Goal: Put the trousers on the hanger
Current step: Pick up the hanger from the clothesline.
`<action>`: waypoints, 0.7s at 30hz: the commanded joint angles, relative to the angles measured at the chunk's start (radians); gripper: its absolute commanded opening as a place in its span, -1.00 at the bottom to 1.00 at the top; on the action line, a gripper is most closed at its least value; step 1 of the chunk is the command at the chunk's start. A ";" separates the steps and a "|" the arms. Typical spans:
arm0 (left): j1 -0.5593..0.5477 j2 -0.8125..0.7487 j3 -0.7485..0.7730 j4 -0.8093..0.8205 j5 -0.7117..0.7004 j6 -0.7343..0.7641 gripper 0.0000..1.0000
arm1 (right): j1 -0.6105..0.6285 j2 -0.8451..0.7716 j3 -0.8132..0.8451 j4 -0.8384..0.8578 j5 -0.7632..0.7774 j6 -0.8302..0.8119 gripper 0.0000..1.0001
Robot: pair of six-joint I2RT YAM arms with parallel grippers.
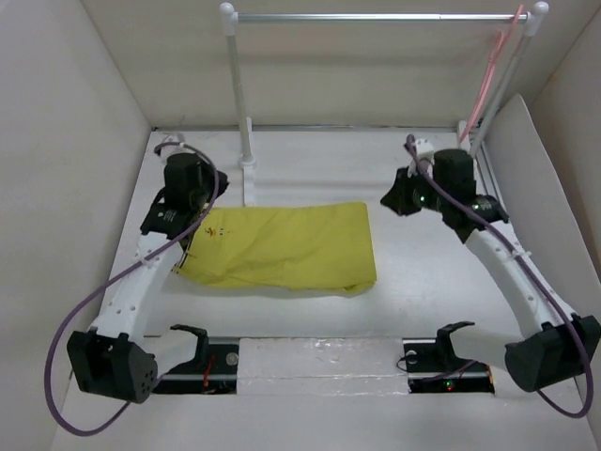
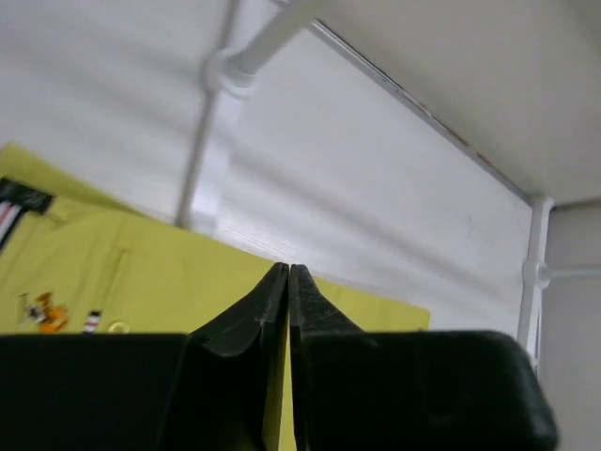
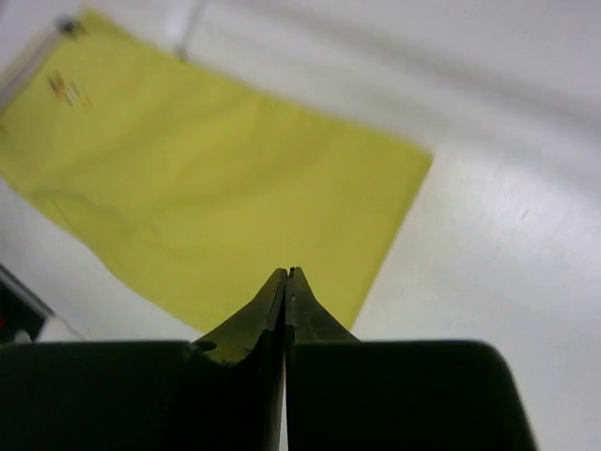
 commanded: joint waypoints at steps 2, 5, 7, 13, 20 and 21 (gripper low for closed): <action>-0.252 0.121 0.053 -0.013 -0.150 0.090 -1.00 | -0.003 0.011 0.382 -0.073 0.114 -0.041 -1.00; -0.446 0.199 0.083 -0.015 -0.222 0.100 -1.00 | -0.067 0.091 0.678 -0.122 0.170 -0.070 -1.00; -0.536 0.230 0.105 -0.004 -0.258 0.113 -1.00 | -0.145 0.178 0.822 -0.180 0.228 -0.082 -0.94; -0.777 0.270 0.082 0.047 -0.207 0.110 -0.89 | -0.380 0.341 1.137 -0.278 0.331 -0.084 0.37; -0.805 0.262 -0.006 0.105 -0.120 0.100 -0.68 | -0.566 0.399 1.000 -0.150 0.006 0.051 0.56; -0.805 0.265 -0.004 0.097 -0.123 0.105 -0.66 | -0.566 0.404 0.993 -0.142 -0.017 0.054 0.56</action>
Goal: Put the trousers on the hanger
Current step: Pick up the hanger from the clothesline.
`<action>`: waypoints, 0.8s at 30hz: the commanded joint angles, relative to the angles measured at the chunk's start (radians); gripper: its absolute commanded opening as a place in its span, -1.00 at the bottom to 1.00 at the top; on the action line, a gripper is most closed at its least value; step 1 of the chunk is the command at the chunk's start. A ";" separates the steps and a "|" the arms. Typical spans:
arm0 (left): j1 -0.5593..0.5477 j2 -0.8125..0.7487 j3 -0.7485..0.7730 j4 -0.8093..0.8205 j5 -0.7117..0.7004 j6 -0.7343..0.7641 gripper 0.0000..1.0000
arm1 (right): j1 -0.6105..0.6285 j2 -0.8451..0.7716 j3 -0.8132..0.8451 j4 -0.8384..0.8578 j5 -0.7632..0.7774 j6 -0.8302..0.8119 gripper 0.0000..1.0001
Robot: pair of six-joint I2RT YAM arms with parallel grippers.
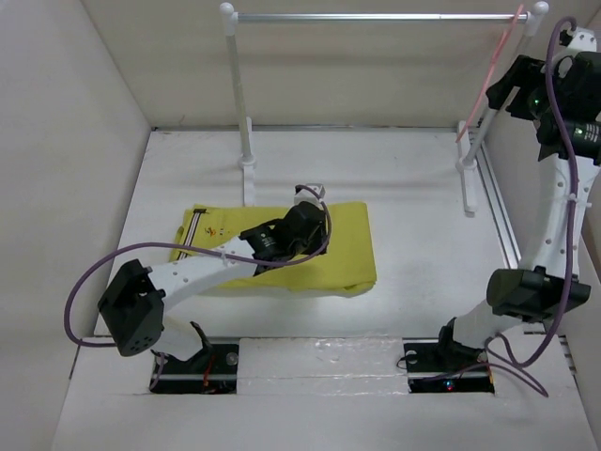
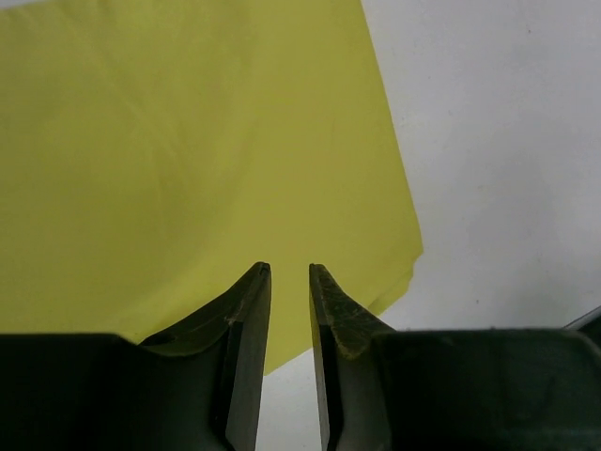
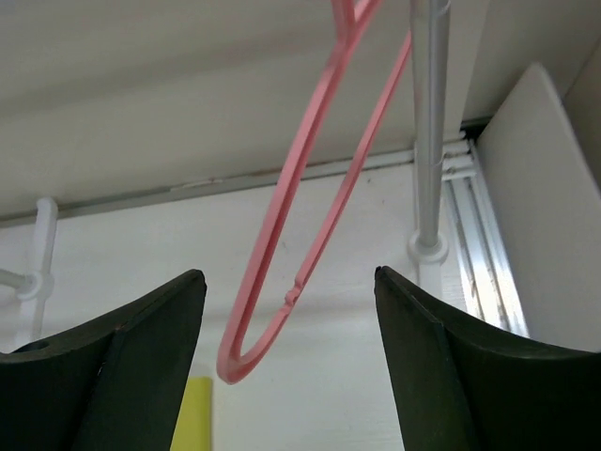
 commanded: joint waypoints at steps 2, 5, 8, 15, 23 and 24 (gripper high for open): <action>0.006 -0.023 -0.009 0.024 0.007 0.018 -0.57 | -0.019 0.028 -0.053 0.058 -0.157 0.067 0.57; 0.006 0.001 0.003 0.017 0.010 0.012 -0.39 | -0.019 0.034 -0.139 0.139 -0.222 0.106 0.57; 0.006 0.026 0.012 0.015 0.030 0.002 -0.29 | -0.028 0.025 -0.243 0.301 -0.337 0.191 0.52; 0.006 0.032 0.012 0.017 0.042 -0.011 -0.29 | -0.028 -0.012 -0.400 0.432 -0.336 0.232 -0.28; 0.006 0.053 0.093 -0.038 0.041 -0.024 0.01 | -0.028 -0.059 -0.383 0.417 -0.299 0.154 -1.00; 0.021 0.072 0.118 -0.049 0.082 -0.021 0.08 | -0.018 -0.070 -0.382 0.414 -0.275 0.139 -1.00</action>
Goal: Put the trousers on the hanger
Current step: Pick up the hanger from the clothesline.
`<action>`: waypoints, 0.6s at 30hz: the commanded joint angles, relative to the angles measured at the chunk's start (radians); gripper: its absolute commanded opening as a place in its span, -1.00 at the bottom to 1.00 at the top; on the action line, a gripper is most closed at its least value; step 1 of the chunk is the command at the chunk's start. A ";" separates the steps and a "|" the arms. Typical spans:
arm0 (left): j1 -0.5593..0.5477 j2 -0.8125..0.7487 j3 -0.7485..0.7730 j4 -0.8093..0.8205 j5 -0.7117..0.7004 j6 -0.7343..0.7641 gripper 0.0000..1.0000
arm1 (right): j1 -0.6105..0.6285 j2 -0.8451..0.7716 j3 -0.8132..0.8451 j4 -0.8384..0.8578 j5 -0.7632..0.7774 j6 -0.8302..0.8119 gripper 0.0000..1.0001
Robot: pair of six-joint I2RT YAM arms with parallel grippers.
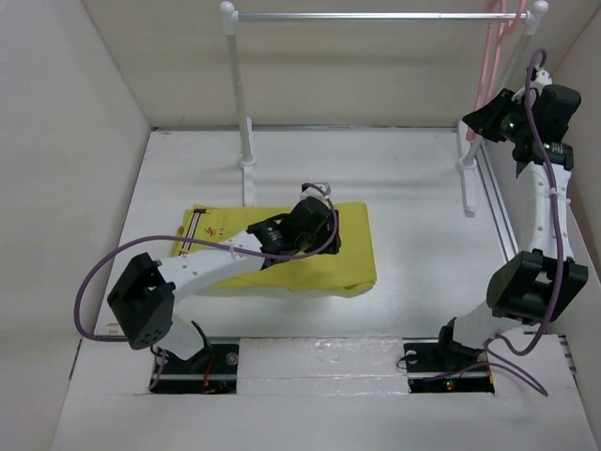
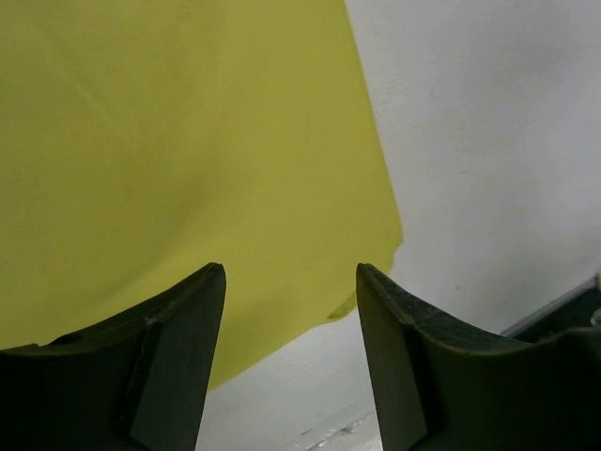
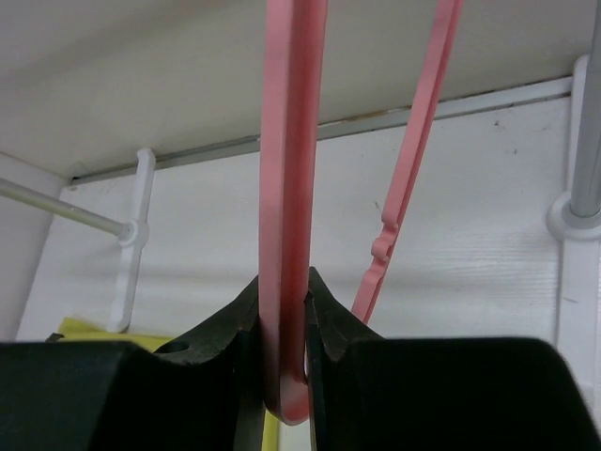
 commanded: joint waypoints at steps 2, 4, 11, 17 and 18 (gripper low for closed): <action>0.046 0.036 0.188 -0.045 0.200 -0.004 0.15 | 0.007 -0.116 0.035 0.078 0.048 -0.095 -1.00; 0.047 0.050 0.312 -0.065 0.203 0.019 0.29 | 0.018 -0.139 0.026 0.059 0.062 -0.120 -1.00; 0.036 0.129 0.713 -0.145 0.223 0.068 0.49 | 0.060 -0.242 -0.098 -0.047 0.131 -0.201 -1.00; 0.027 0.266 0.966 -0.197 0.251 0.068 0.52 | 0.101 -0.337 -0.260 -0.086 0.201 -0.280 -1.00; 0.027 0.295 0.985 -0.200 0.248 0.065 0.52 | 0.110 -0.357 -0.286 -0.081 0.230 -0.284 -1.00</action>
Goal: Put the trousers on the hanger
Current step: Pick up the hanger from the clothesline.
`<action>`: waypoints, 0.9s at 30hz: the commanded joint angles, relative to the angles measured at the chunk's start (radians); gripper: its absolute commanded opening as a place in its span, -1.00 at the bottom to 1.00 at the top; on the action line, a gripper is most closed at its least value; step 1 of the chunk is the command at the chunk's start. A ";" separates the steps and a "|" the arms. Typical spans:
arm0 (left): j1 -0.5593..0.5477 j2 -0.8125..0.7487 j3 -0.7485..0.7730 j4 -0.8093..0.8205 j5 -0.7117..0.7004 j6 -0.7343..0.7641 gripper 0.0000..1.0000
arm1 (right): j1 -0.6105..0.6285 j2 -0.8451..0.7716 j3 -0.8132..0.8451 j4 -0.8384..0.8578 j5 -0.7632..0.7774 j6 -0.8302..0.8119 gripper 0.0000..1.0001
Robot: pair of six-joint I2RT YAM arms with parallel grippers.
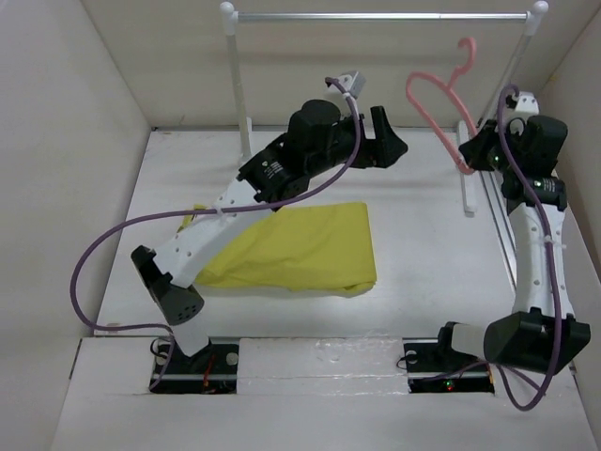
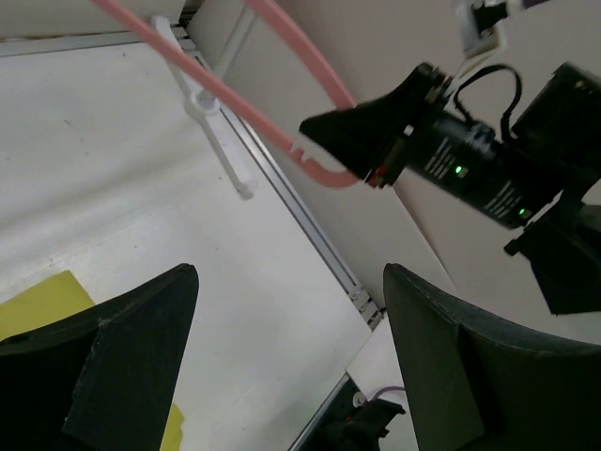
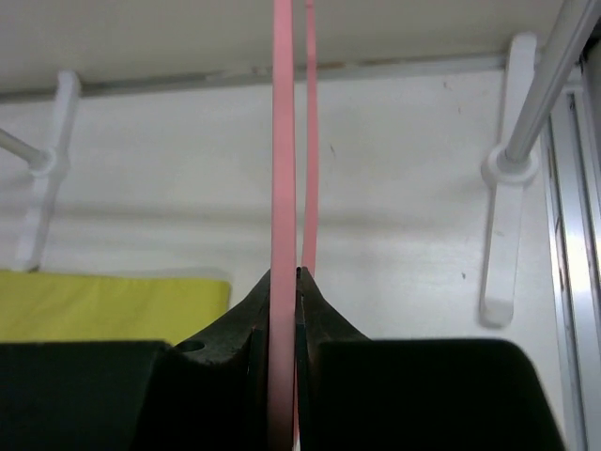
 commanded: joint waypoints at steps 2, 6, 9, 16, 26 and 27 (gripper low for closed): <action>-0.004 0.102 0.112 -0.069 0.028 0.000 0.54 | 0.069 -0.105 -0.108 -0.002 0.123 -0.081 -1.00; -0.013 0.195 0.225 -0.072 0.035 -0.023 0.59 | 0.129 -0.162 -0.125 -0.045 0.289 -0.166 -1.00; -0.024 0.252 0.279 -0.075 -0.043 -0.017 0.65 | 0.186 -0.213 -0.151 -0.071 0.365 -0.225 -1.00; 0.000 0.334 0.232 -0.070 -0.071 -0.072 0.67 | 0.324 -0.354 -0.315 -0.095 0.522 -0.278 -1.00; 0.000 0.341 0.069 0.121 0.025 -0.160 0.67 | 0.468 -0.498 -0.484 -0.109 0.561 -0.246 -1.00; 0.000 0.352 0.070 0.119 0.037 -0.166 0.67 | 0.479 -0.501 -0.490 -0.106 0.564 -0.239 -1.00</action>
